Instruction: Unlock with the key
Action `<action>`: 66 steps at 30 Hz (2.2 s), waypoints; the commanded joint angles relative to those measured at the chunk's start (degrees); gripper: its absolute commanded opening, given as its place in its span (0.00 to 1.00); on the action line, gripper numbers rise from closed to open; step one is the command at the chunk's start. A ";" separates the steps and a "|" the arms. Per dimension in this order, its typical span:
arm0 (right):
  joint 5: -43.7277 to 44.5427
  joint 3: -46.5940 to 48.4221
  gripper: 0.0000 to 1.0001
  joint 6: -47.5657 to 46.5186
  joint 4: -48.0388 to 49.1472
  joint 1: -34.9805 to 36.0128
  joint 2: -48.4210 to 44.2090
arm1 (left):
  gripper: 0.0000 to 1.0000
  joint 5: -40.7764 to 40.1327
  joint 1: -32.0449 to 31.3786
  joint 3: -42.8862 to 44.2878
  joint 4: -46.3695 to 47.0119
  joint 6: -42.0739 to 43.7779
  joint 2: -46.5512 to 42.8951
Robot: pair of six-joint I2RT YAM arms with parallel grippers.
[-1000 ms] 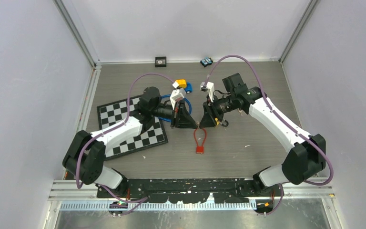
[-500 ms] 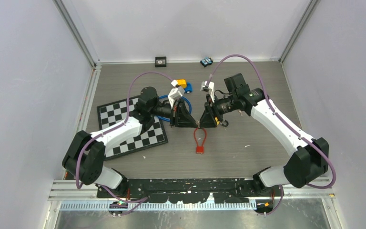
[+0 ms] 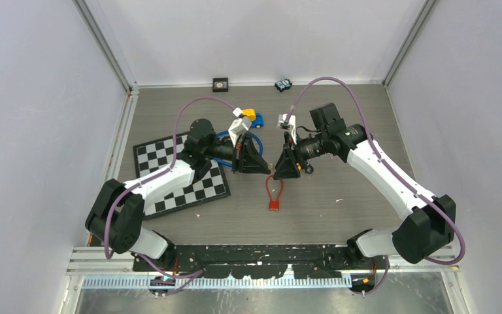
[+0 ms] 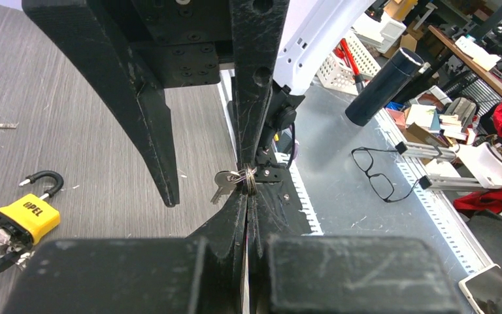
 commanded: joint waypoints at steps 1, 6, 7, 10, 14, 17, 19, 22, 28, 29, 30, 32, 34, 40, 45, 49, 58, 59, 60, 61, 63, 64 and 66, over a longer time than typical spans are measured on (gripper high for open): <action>-1.46 0.31 0.52 -1.48 3.27 0.46 -0.78 | 0.00 1.66 0.21 -0.51 6.70 -3.49 -0.06; -0.97 1.28 0.52 -1.87 3.61 0.61 -0.55 | 0.00 1.58 0.20 -1.36 6.98 -3.84 -0.95; -0.99 1.49 0.53 -1.88 3.60 0.72 -0.48 | 0.00 1.56 0.21 -1.55 7.01 -3.82 -1.14; -1.17 2.43 0.52 -1.88 3.24 1.36 -0.16 | 0.00 1.32 0.21 -2.00 7.02 -3.76 -1.42; -1.36 2.83 0.52 -1.88 3.03 2.52 0.56 | 0.00 1.16 0.21 -2.14 6.99 -3.79 -1.57; -1.13 3.06 0.50 -1.97 3.07 3.49 1.21 | 0.00 1.16 0.15 -2.19 6.99 -3.84 -1.62; -1.10 3.38 0.47 -2.04 3.12 3.71 1.66 | 0.00 1.17 0.20 -2.31 6.95 -3.73 -1.66; -1.33 4.05 0.40 -2.11 2.97 3.73 2.15 | 0.00 1.16 0.15 -2.41 6.96 -3.71 -1.69; -0.50 4.97 0.17 -2.74 2.11 3.73 2.40 | 0.00 1.14 0.21 -2.82 6.95 -3.41 -1.93; -0.10 4.99 0.13 -2.71 2.08 3.73 2.29 | 0.00 1.19 0.21 -2.94 7.00 -3.25 -2.01; 0.35 4.88 0.08 -2.81 1.95 3.73 2.14 | 0.00 1.01 0.21 -3.17 7.02 -3.15 -2.17; 1.23 4.69 0.01 -3.40 1.33 3.73 1.71 | 0.00 0.89 0.25 -3.43 6.98 -3.01 -2.37; 2.46 4.60 0.01 -4.20 0.43 3.73 1.08 | 0.00 0.86 0.21 -3.59 6.79 -2.63 -2.66; 5.78 4.04 0.01 -5.89 -1.81 3.71 -0.42 | 0.00 0.90 0.30 -3.90 5.71 -1.39 -2.97; 11.50 4.18 0.01 -6.83 -4.07 3.64 -1.42 | 0.00 0.78 0.51 -3.55 2.94 0.31 -3.53; 13.55 4.37 0.12 -7.28 -5.82 3.64 -3.01 | 0.00 0.72 0.90 -3.11 -0.65 2.86 -4.14; 8.10 7.48 0.51 -4.00 -6.15 4.01 -3.44 | 0.00 0.33 1.00 -3.11 -0.95 2.88 -4.02; 8.05 7.86 0.54 -3.73 -6.23 4.26 -3.14 | 0.00 0.37 1.00 -3.11 -1.13 2.95 -3.89; 8.07 8.34 0.57 -3.53 -6.26 4.52 -2.84 | 0.00 0.35 1.00 -3.07 -1.37 3.08 -3.85; 8.05 9.00 0.59 -3.32 -6.20 4.72 -2.56 | 0.00 0.34 1.00 -2.99 -2.05 3.55 -3.87; 8.31 9.89 0.59 -1.64 -5.16 4.78 -1.87 | 0.00 0.35 1.00 -2.60 -5.01 5.62 -3.89; 8.64 10.35 0.59 -0.70 -4.55 4.79 -1.52 | 0.00 0.36 0.96 -2.28 -7.21 7.24 -4.01; 8.99 11.48 0.57 0.85 -3.97 4.83 -0.39 | 0.00 -0.09 0.98 -1.27 -13.56 11.92 -4.30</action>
